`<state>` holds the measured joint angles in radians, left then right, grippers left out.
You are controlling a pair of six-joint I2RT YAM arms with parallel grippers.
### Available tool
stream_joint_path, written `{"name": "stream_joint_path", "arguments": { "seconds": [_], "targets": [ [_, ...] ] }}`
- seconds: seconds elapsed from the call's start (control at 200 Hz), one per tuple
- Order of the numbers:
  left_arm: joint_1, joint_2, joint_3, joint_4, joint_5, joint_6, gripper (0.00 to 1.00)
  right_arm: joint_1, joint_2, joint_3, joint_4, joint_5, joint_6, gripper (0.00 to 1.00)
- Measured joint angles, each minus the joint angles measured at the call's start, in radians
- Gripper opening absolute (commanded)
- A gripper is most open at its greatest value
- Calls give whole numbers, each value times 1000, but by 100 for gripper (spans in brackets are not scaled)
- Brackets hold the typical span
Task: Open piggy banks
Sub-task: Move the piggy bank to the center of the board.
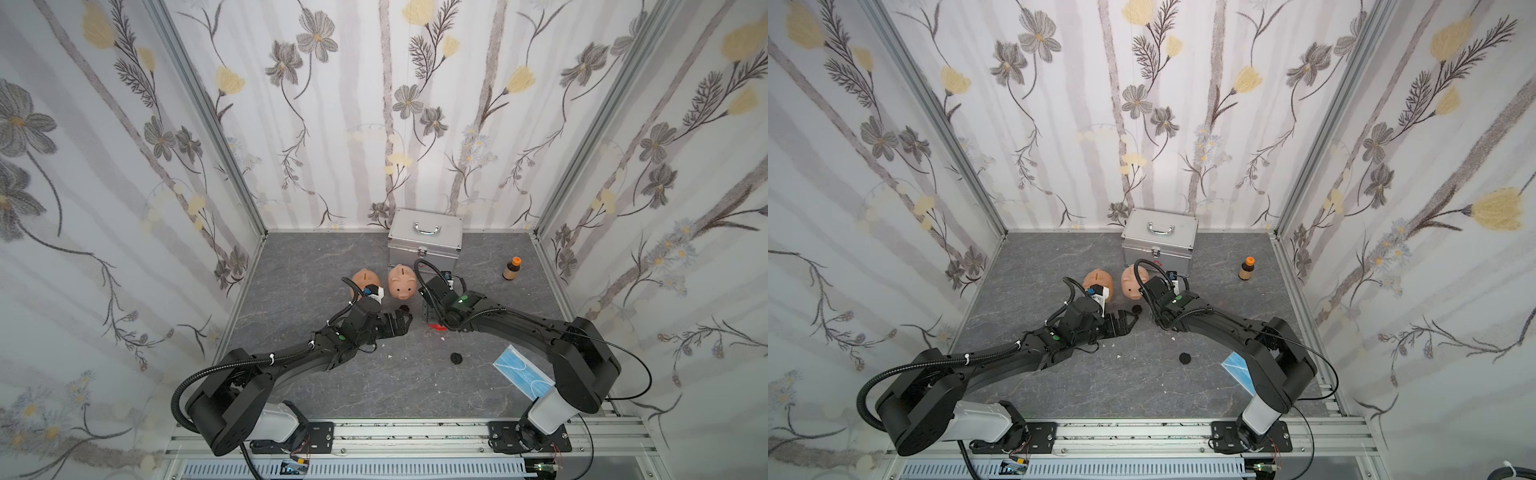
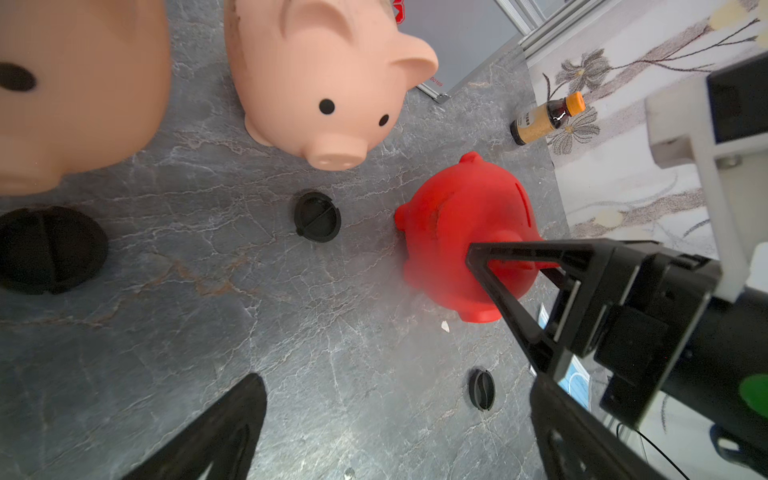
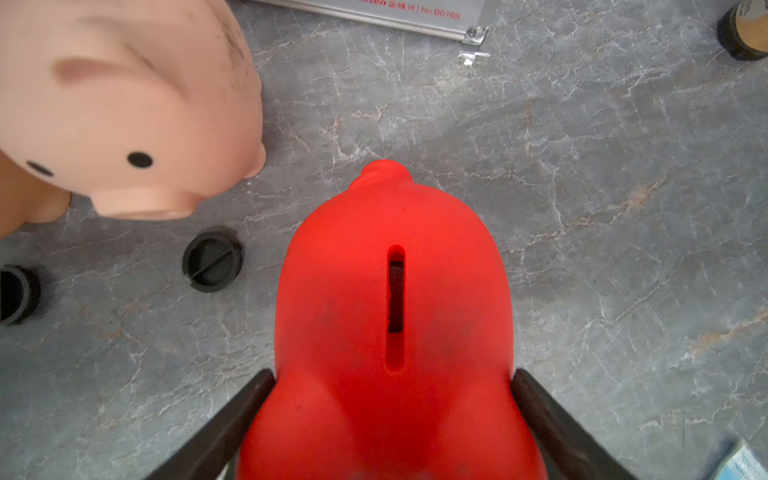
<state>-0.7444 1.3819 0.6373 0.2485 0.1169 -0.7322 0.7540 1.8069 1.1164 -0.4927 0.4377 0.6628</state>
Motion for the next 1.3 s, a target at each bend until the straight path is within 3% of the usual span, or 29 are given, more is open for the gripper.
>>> {"name": "stream_joint_path", "arguments": {
  "seconds": [0.485,1.304],
  "targets": [
    [0,44,54,-7,-46,2,100,-104,102,102,61,-26,-133,83],
    [0,56,79,-45,-95,-5,100,-161,209,225,87,-51,-175,83]
  ]
}}
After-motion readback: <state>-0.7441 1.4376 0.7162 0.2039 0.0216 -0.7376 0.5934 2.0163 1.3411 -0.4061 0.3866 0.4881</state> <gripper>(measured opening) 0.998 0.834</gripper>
